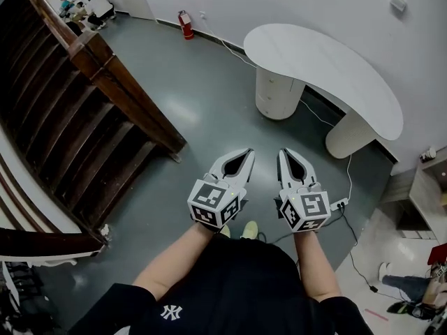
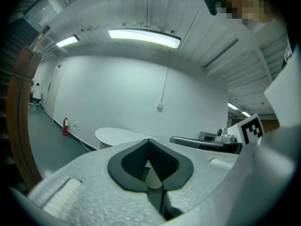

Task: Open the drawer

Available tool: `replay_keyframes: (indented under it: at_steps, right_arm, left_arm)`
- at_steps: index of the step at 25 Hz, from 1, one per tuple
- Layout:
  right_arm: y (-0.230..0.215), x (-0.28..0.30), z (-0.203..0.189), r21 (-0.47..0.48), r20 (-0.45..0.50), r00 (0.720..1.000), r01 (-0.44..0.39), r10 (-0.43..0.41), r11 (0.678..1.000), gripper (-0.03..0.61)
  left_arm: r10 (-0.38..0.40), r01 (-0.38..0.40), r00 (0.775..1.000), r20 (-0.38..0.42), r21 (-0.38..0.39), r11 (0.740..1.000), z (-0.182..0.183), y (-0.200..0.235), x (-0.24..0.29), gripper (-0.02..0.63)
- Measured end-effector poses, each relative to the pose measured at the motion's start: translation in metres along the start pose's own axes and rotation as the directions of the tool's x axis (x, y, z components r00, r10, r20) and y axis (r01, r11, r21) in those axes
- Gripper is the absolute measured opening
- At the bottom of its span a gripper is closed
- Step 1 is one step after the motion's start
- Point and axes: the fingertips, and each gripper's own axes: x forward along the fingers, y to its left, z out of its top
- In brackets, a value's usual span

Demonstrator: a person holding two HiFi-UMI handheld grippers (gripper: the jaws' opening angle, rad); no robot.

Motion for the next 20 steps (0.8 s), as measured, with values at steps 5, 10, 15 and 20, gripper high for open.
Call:
replay_keyframes:
  at_steps: [5,10,15,20]
  right_arm:
    - [-0.015,-0.001,-0.005,0.014,0.005,1.0,0.015,-0.015,1.0,0.017]
    - [-0.028,0.01,-0.007,0.022,-0.001,0.999,0.032,-0.032,0.999,0.017]
    - [-0.035,0.034,-0.011,0.026,-0.01,0.999,0.037,-0.037,0.999,0.017]
    - [-0.044,0.069,-0.02,0.023,-0.04,0.998,0.055,-0.054,0.998,0.017]
  left_arm:
    - [0.046,-0.046,0.999,0.001,-0.011,0.999,-0.002,0.013,0.006,0.006]
    - [0.058,-0.058,0.998,-0.01,-0.01,0.998,-0.005,0.019,0.015,0.006]
    - [0.054,-0.054,0.998,-0.018,-0.013,0.998,-0.006,0.035,0.032,0.006]
    - [0.036,-0.036,0.999,-0.023,-0.021,0.999,-0.004,0.064,0.055,0.006]
